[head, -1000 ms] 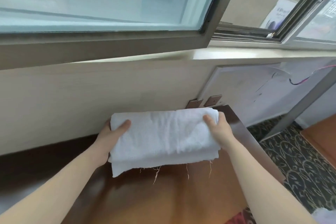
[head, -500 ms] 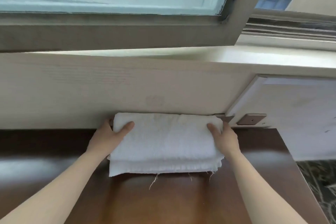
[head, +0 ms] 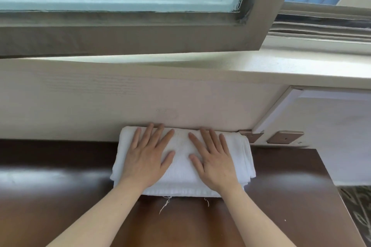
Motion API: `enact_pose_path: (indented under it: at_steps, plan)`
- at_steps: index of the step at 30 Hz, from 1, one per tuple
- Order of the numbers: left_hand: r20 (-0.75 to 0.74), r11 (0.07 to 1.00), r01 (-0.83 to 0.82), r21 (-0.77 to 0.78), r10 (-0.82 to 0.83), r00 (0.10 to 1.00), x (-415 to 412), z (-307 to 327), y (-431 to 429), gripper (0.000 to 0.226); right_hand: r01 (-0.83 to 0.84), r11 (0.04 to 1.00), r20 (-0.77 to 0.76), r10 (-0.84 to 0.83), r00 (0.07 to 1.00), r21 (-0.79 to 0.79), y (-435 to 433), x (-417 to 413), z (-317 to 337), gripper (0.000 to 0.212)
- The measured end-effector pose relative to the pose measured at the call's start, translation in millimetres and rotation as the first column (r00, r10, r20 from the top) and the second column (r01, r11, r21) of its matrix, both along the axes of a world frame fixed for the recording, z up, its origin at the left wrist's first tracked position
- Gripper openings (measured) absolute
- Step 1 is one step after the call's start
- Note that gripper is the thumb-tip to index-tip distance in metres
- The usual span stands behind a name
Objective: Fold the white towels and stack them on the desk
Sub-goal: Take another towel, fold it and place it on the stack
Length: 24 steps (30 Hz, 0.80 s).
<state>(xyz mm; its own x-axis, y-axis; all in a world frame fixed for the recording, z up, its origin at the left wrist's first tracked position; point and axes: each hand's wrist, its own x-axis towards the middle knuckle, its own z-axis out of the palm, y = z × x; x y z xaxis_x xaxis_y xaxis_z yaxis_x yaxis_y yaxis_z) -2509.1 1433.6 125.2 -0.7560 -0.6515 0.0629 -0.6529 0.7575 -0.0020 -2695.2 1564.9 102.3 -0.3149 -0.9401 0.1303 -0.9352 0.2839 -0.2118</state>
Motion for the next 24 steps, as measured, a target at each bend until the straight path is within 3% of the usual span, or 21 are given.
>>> enact_pose_path:
  at_steps: [7,10,16,24]
  plan:
    - [0.007,0.996,-0.082,-0.031,0.082,0.997,27,-1,-6,0.068,0.103,0.993,0.031,-0.104,0.994,0.058,18,-27,-2,0.064]
    - [-0.012,0.993,-0.115,-0.013,0.115,0.993,27,-6,-5,0.070,0.223,0.973,0.085,-0.228,0.970,0.062,36,-43,-11,0.065]
    - [-0.004,0.995,-0.102,-0.011,0.102,0.995,23,-10,-10,0.071,0.211,0.976,0.198,-0.216,0.956,0.050,39,-50,-19,0.065]
    - [0.016,0.993,-0.117,0.025,0.116,0.993,48,4,-13,0.075,0.303,0.948,0.088,-0.312,0.946,0.100,38,-29,16,0.079]
